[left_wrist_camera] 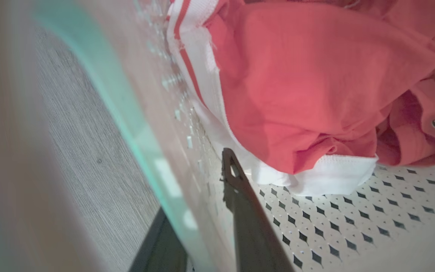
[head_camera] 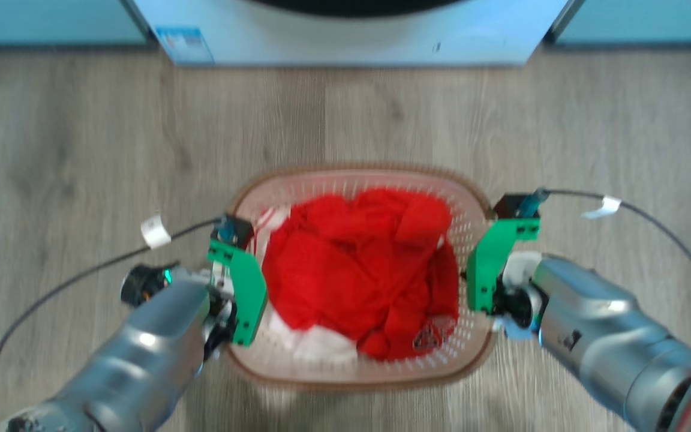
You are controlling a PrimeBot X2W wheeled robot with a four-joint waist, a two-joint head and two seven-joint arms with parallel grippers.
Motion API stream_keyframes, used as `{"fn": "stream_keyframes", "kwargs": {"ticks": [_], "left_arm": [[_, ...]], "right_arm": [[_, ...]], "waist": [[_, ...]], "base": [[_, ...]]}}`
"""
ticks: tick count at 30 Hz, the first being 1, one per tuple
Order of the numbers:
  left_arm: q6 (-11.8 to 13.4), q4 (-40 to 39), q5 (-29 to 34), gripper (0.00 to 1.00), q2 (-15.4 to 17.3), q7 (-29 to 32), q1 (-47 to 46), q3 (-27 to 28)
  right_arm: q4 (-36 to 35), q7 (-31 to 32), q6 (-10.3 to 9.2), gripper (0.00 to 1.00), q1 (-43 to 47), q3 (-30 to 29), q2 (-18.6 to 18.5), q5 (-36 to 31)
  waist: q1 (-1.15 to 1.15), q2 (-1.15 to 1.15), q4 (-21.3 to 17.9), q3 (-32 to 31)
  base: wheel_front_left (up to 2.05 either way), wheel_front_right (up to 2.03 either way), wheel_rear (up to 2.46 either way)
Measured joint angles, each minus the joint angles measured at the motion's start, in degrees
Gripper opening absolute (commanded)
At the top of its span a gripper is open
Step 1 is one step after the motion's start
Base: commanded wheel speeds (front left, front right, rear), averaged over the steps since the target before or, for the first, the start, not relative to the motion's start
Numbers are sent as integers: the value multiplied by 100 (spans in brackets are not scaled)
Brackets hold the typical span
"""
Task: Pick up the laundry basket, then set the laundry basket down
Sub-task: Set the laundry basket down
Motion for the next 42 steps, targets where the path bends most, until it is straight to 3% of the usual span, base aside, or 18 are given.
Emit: {"fn": "stream_keyframes", "kwargs": {"ticks": [22,42], "left_arm": [[2,610,-26,0,-289,-1174,-1396,16],[2,626,34,0,-314,-1277,-1621,16]], "right_arm": [[9,-1135,2,0,-1272,-205,-192,-51],[185,-1428,3,0,-1490,-126,-141,-52]], "waist": [[0,0,2,2726],[-2,0,5,3320]], "base": [[0,0,0],[0,0,0]]}}
